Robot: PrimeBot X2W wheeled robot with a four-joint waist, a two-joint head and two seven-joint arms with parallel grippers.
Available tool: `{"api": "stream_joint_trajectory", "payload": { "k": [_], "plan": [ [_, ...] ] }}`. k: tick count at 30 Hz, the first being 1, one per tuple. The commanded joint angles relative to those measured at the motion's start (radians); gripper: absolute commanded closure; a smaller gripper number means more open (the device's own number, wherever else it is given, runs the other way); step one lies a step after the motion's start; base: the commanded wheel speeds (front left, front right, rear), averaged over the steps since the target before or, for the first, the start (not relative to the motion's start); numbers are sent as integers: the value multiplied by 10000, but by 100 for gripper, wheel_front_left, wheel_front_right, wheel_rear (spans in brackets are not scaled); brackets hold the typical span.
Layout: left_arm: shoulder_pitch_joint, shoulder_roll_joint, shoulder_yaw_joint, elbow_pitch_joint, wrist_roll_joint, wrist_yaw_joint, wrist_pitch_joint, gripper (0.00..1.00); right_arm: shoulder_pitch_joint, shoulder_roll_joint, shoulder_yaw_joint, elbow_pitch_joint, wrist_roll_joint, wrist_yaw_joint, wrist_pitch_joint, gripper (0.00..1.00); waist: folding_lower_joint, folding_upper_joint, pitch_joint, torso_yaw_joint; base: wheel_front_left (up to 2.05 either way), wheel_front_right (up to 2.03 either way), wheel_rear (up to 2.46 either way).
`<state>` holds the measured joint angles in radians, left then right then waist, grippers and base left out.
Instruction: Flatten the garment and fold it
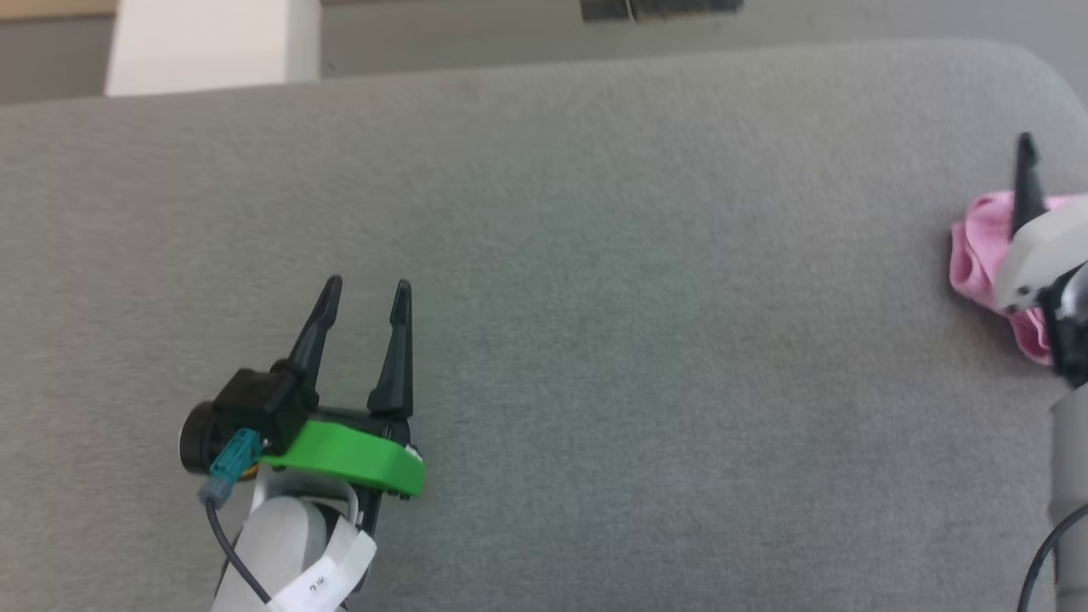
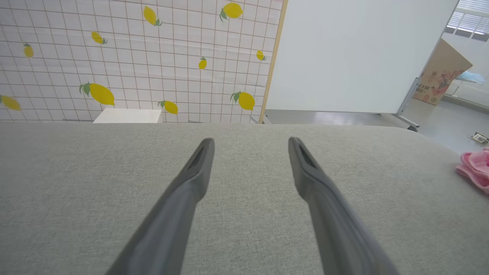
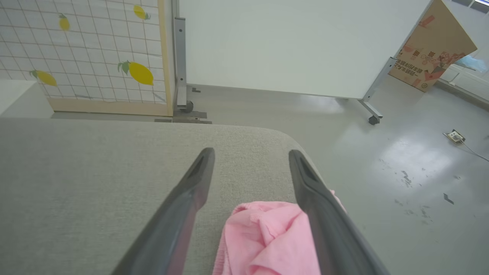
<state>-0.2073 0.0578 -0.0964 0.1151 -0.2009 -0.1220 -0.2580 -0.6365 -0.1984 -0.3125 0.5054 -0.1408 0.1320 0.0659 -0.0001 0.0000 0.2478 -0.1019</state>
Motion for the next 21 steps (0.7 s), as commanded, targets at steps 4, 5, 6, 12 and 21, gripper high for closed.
{"api": "stream_joint_trajectory", "payload": {
  "k": [4, 5, 6, 12, 21],
  "plan": [
    [322, -62, 41, 190, -235, 105, -38, 0, 1268, 248, 666, -1230, 1444, -13, -1204, 0, 1, 0, -1321, 999, 0, 0, 0],
    [366, -65, 26, 232, -259, 120, -38, 0, 1543, 279, 737, -1476, 1639, -13, -1386, 0, 1, 0, -1417, 1083, 0, 0, 0],
    [428, -68, 23, 284, -300, 144, -38, 0, 1883, 365, 811, -1794, 1890, -13, -1627, 0, 1, 0, -1519, 1173, 0, 0, 0],
    [731, -73, -84, 495, -468, 268, -38, 0, 3808, 1088, 880, -3487, 2188, -13, -2481, 0, 1, 0, -1907, 1515, 0, 0, 0],
    [1062, -74, -139, 560, -473, 329, -38, 0, 5623, 1453, 1265, -4378, 1782, -13, -3073, 0, 1, 0, -2063, 1704, 0, 0, 0]
  ]
}}
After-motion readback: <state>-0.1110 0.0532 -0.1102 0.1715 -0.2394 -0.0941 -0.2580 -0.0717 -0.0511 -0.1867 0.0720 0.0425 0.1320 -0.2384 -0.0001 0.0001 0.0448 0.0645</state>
